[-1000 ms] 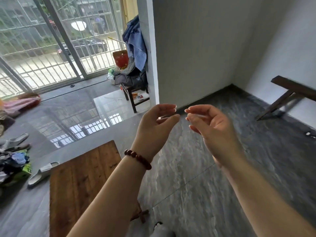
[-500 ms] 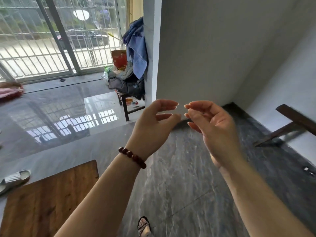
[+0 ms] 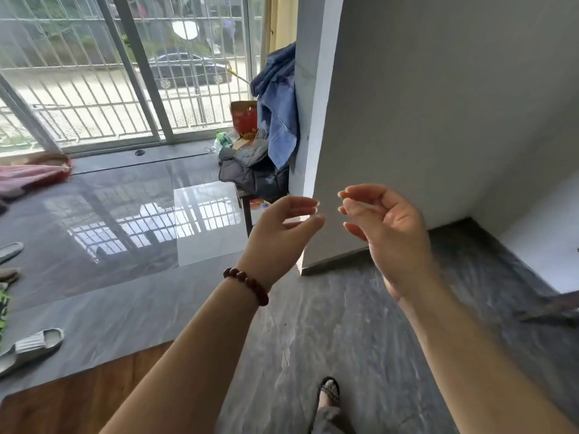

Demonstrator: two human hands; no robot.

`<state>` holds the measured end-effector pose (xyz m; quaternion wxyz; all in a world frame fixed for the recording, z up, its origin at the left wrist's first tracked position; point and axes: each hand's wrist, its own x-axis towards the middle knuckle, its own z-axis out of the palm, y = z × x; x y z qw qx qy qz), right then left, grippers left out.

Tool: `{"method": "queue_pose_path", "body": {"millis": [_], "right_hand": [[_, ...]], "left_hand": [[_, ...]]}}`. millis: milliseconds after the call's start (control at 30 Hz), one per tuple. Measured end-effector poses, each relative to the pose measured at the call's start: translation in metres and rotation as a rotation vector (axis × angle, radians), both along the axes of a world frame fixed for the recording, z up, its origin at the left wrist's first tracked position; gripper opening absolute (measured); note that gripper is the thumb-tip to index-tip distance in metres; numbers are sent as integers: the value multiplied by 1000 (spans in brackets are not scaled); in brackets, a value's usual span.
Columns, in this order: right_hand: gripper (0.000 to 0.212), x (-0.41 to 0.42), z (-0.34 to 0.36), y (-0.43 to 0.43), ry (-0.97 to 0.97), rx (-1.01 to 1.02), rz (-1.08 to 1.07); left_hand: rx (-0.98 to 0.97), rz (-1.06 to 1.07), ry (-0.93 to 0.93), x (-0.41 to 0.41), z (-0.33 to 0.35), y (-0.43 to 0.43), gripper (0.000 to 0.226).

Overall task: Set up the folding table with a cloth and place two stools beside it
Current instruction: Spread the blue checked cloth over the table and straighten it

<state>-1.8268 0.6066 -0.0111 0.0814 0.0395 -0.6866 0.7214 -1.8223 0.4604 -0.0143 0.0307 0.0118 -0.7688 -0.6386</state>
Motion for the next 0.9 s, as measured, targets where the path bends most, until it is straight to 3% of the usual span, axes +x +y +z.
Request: {"method": "queue_pose_path", "body": {"millis": [400,900], "right_hand": [[11,-206,-2,3,12,-58,152],[9,-339,-17,-71,-56,-44,339]], "left_hand": [[-54,160,9,-179,6,12,21],[-50,319,-26,-291,-7,-54,21]]}}
